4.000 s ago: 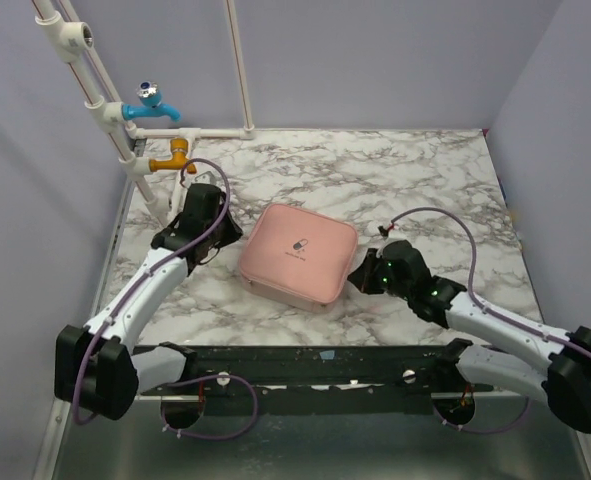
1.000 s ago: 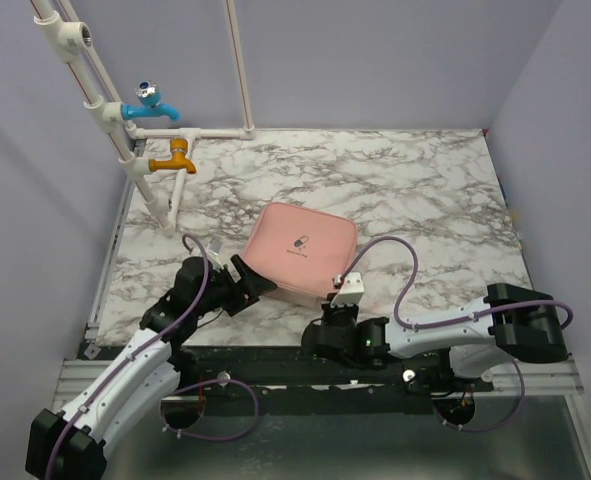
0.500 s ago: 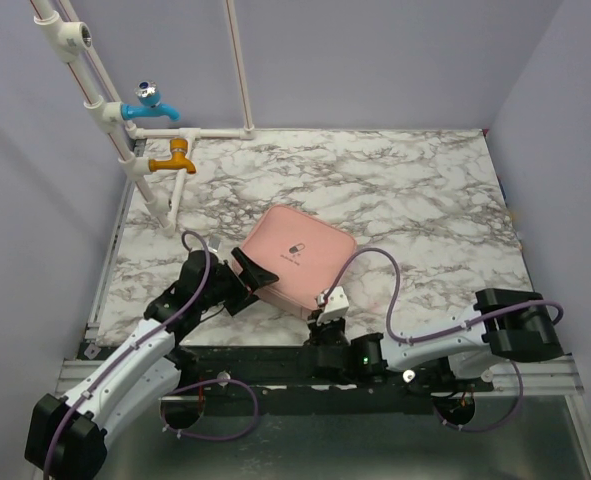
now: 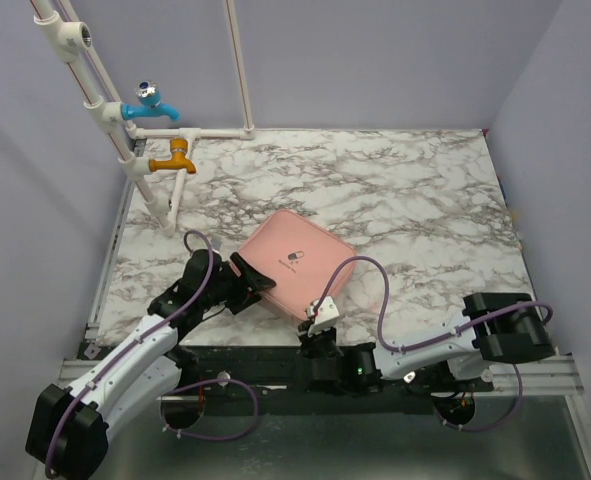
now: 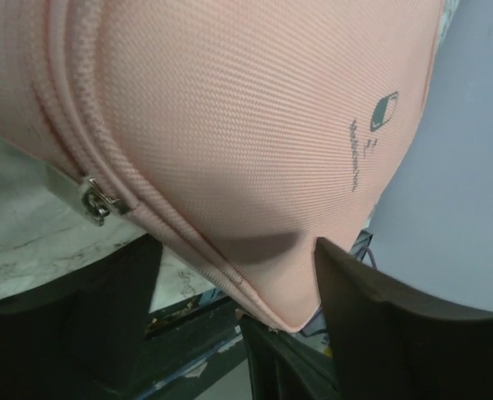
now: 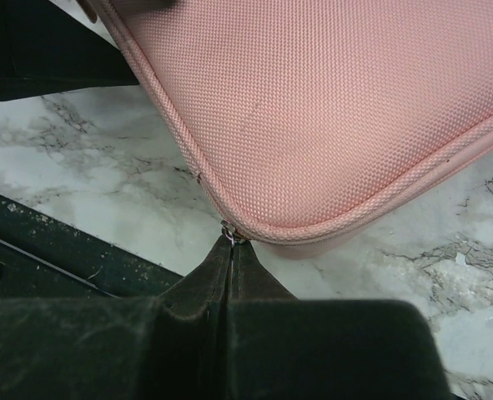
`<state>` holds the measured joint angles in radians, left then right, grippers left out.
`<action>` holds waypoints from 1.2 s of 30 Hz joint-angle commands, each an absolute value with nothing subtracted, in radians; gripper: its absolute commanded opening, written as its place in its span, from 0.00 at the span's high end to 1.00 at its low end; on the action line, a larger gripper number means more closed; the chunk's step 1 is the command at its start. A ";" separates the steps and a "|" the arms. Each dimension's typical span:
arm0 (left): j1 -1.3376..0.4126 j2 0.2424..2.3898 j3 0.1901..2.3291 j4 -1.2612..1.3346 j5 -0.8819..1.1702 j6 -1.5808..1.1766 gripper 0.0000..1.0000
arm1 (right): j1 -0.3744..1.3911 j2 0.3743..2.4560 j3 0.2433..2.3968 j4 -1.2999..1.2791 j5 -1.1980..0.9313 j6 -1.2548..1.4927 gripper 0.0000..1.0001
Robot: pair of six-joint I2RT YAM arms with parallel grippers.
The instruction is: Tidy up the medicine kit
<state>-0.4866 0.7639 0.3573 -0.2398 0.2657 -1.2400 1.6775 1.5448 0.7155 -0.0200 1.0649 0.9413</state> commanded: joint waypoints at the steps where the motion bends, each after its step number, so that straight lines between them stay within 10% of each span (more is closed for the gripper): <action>1: -0.491 0.782 0.352 -0.190 0.265 -1.233 0.47 | 1.694 1.550 0.715 0.031 1.098 0.961 0.99; 9: -0.491 0.845 0.336 -0.131 0.298 -1.226 1.00 | 1.697 1.536 0.687 0.034 1.098 0.972 0.99; 36: -0.474 0.785 0.389 -0.204 0.302 -1.072 1.00 | 1.700 1.255 0.610 -0.570 1.133 1.192 0.99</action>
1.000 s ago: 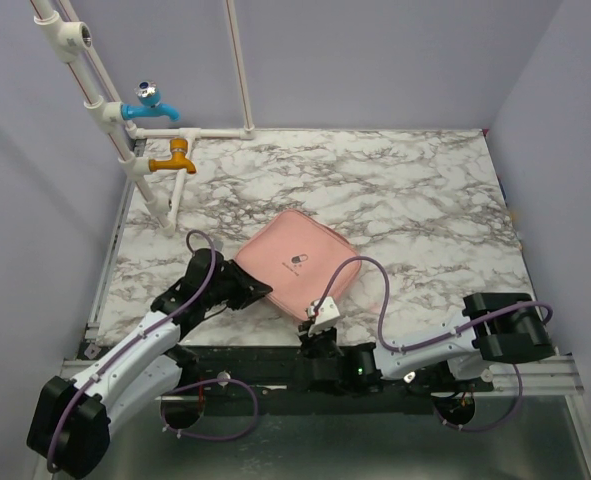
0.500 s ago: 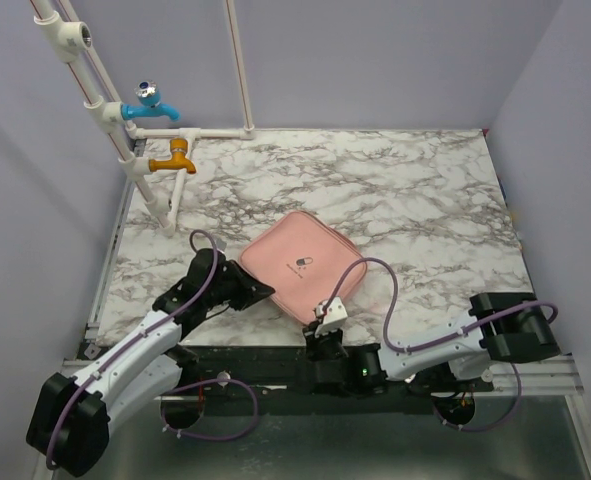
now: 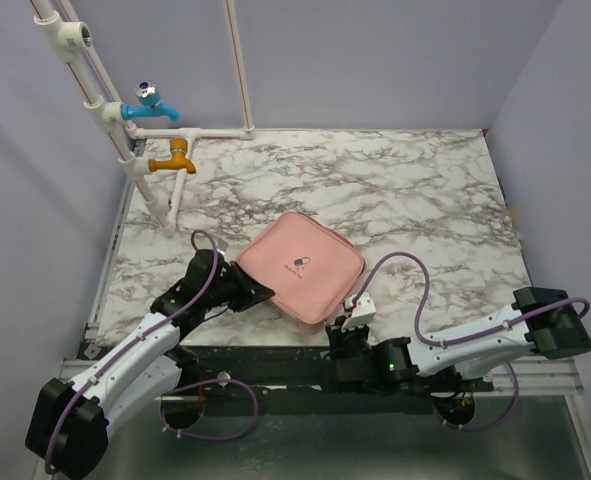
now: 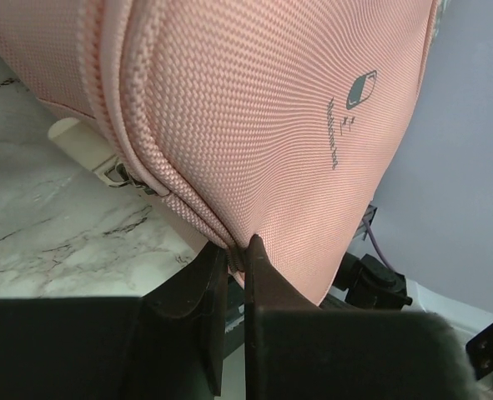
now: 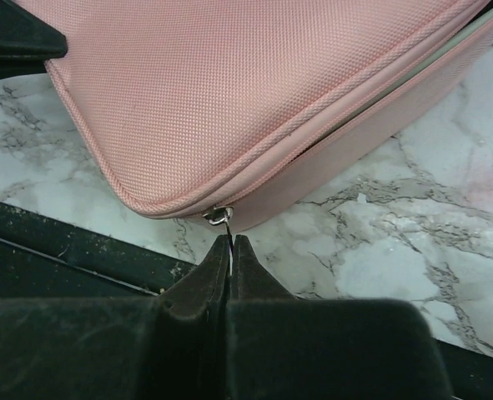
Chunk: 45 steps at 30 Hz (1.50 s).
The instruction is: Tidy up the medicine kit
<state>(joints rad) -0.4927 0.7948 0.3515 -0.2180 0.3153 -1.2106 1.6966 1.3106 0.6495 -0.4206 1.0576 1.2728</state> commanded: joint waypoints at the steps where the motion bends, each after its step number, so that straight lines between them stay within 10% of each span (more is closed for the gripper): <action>1: -0.475 0.783 0.392 -0.204 0.307 -1.062 1.00 | 1.701 1.240 0.602 -0.555 1.137 1.148 0.99; 21: -0.469 0.764 0.377 -0.161 0.420 -0.963 1.00 | 1.457 1.124 0.559 -0.203 0.864 0.679 0.98; 35: -0.439 0.782 0.354 -0.117 0.419 -0.989 1.00 | 1.458 1.052 0.579 -0.335 0.656 0.785 0.49; 45: -0.419 0.782 0.330 -0.087 0.446 -0.992 1.00 | 1.538 1.068 0.546 -0.182 0.684 0.791 0.39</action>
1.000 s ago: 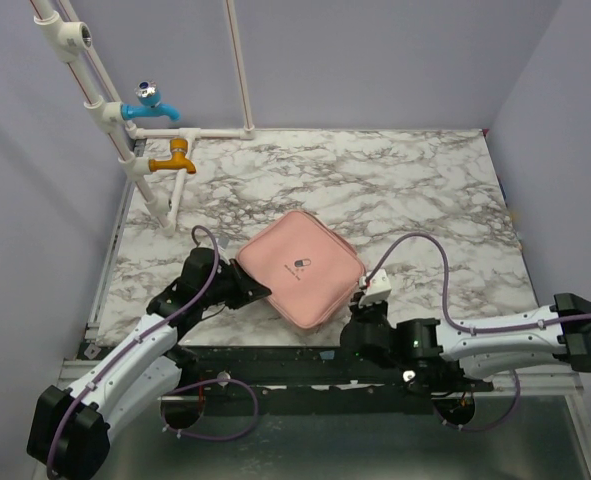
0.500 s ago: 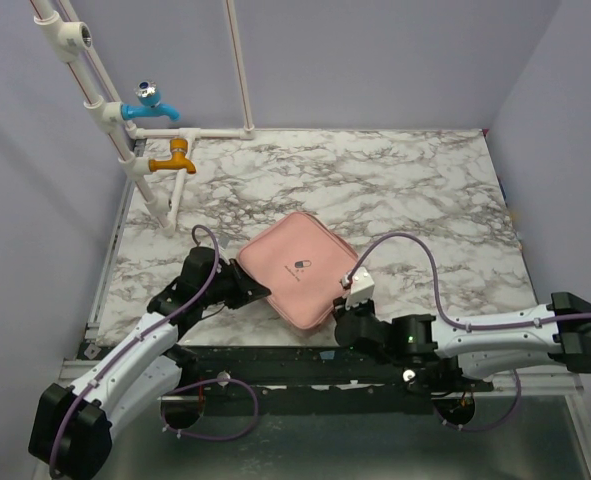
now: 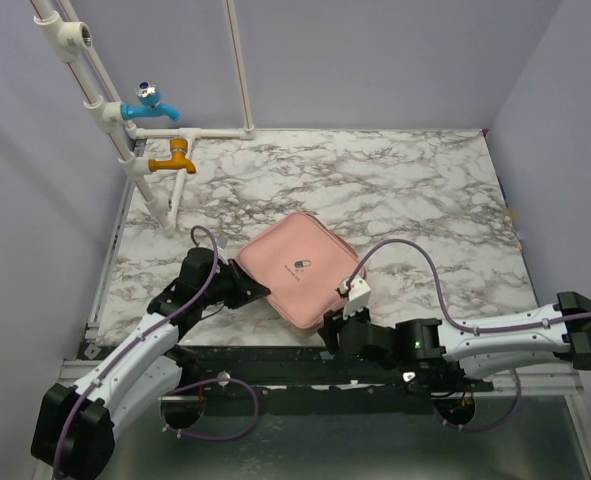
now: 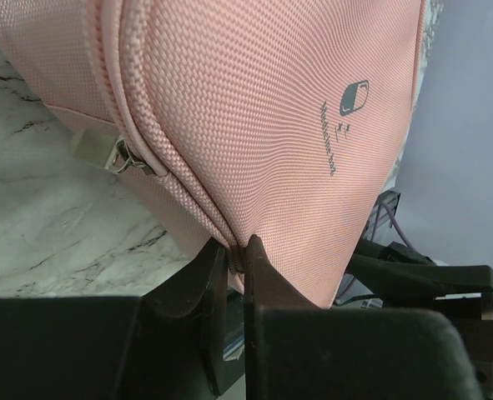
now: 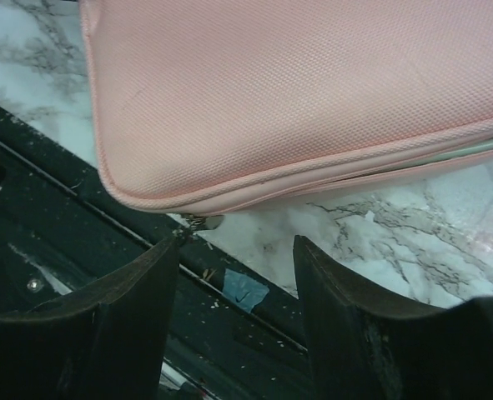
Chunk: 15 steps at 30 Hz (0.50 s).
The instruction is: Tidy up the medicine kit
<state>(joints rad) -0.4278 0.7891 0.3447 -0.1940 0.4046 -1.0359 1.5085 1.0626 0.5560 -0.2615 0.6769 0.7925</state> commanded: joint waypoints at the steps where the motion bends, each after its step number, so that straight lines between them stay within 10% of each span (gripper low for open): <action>1: -0.417 0.781 0.329 -0.086 0.448 -0.991 1.00 | 1.549 1.073 0.547 -0.169 0.694 0.784 0.39; 15: -0.396 0.786 0.317 -0.072 0.474 -0.982 1.00 | 1.605 1.337 0.628 -0.182 0.872 0.867 0.40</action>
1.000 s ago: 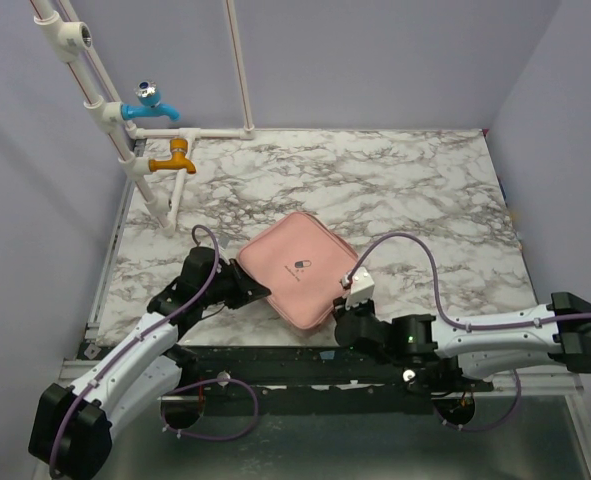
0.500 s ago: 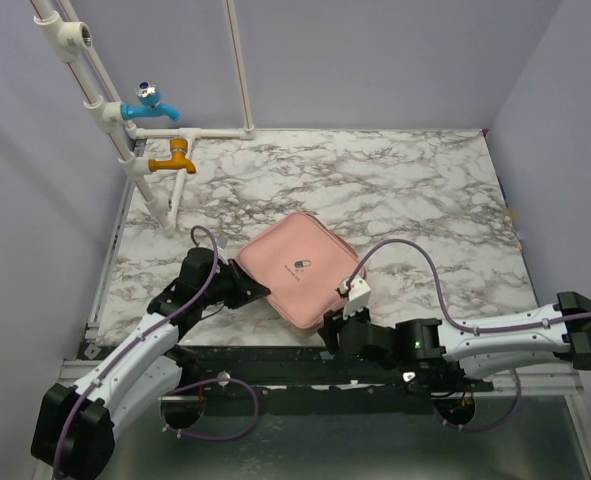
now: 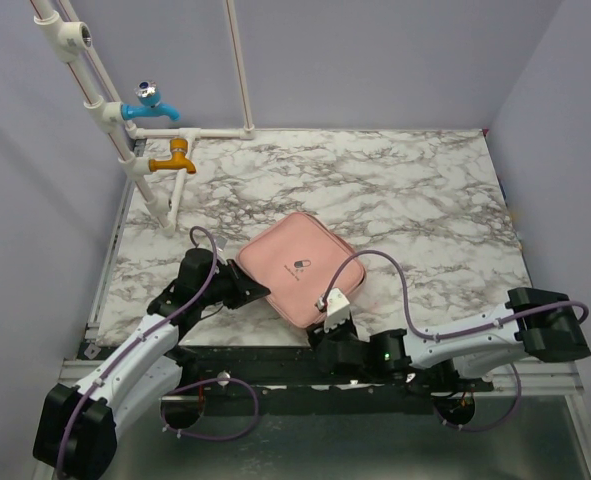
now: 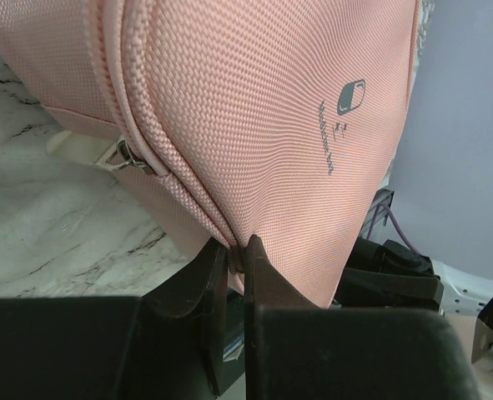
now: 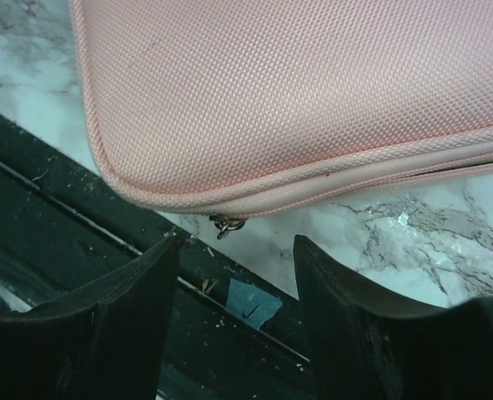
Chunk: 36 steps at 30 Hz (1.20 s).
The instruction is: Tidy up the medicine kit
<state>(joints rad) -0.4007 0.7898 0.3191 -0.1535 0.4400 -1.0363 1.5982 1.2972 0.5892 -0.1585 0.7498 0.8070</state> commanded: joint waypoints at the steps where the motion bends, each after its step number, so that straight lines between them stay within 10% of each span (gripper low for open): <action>1: -0.395 0.786 0.316 -0.071 0.474 -0.980 1.00 | 1.606 1.340 0.627 -0.179 0.890 0.873 0.41; 11: -0.393 0.794 0.302 -0.053 0.482 -0.982 1.00 | 1.606 1.347 0.596 -0.046 0.954 0.815 0.54; 26: -0.390 0.808 0.296 -0.036 0.503 -0.979 1.00 | 1.606 1.385 0.600 -0.066 1.012 0.816 0.99; 36: -0.390 0.822 0.293 -0.005 0.542 -0.983 1.00 | 1.604 1.310 0.601 -0.240 1.112 0.919 0.99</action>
<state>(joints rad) -0.3874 0.8238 0.2970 -0.0673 0.4744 -1.0370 1.6112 1.3567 0.5983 -0.1322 0.9569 0.8558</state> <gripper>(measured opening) 0.091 0.012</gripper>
